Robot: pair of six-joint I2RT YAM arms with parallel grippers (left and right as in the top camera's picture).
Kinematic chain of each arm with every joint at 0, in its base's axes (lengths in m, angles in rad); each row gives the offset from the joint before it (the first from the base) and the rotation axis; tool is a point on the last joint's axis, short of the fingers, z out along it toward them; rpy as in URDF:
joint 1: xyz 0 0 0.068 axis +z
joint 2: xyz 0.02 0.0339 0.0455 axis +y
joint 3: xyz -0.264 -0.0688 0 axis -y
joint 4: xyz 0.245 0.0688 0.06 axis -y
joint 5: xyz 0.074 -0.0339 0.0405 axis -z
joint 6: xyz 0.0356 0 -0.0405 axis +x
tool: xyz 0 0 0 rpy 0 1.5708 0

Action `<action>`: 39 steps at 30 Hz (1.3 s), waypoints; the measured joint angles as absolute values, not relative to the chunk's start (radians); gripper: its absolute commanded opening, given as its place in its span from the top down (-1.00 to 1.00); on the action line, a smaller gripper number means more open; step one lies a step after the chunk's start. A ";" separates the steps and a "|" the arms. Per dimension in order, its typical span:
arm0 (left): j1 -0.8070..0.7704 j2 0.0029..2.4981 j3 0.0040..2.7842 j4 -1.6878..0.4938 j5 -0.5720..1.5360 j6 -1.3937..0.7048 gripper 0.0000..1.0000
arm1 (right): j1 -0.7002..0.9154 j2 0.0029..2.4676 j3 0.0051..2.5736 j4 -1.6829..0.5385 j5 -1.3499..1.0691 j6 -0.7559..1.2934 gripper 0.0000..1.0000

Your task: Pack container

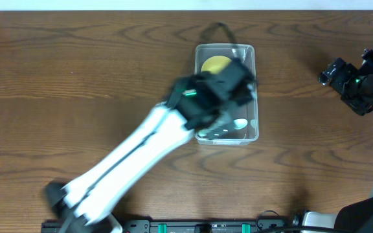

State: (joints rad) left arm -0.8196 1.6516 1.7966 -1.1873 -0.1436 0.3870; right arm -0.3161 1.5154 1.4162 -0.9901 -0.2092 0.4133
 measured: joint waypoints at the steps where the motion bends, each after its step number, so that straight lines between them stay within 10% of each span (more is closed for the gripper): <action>1: -0.793 1.615 1.802 -1.218 -0.145 0.359 -0.96 | -0.316 1.515 1.416 -0.991 -0.209 0.413 -0.99; 12: -0.305 1.626 1.532 -1.071 -0.088 -0.084 -0.96 | -0.316 1.515 1.416 -0.990 -0.209 0.413 -0.98; 28: -0.325 1.940 1.256 -0.841 0.054 -0.075 -0.68 | -0.316 1.515 1.416 -0.991 -0.209 0.413 -0.98; 33: -0.347 1.971 1.256 -0.815 0.071 -0.075 -0.17 | -0.316 1.515 1.416 -0.991 -0.209 0.413 -0.99; 39: -0.349 1.971 1.256 -0.801 0.076 -0.073 0.88 | -0.316 1.515 1.416 -0.991 -0.209 0.414 -0.98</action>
State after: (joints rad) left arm -0.3489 1.9713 1.2560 -0.8013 0.0761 -0.0731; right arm -0.3161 1.5154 1.4162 -0.9905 -0.2092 0.4137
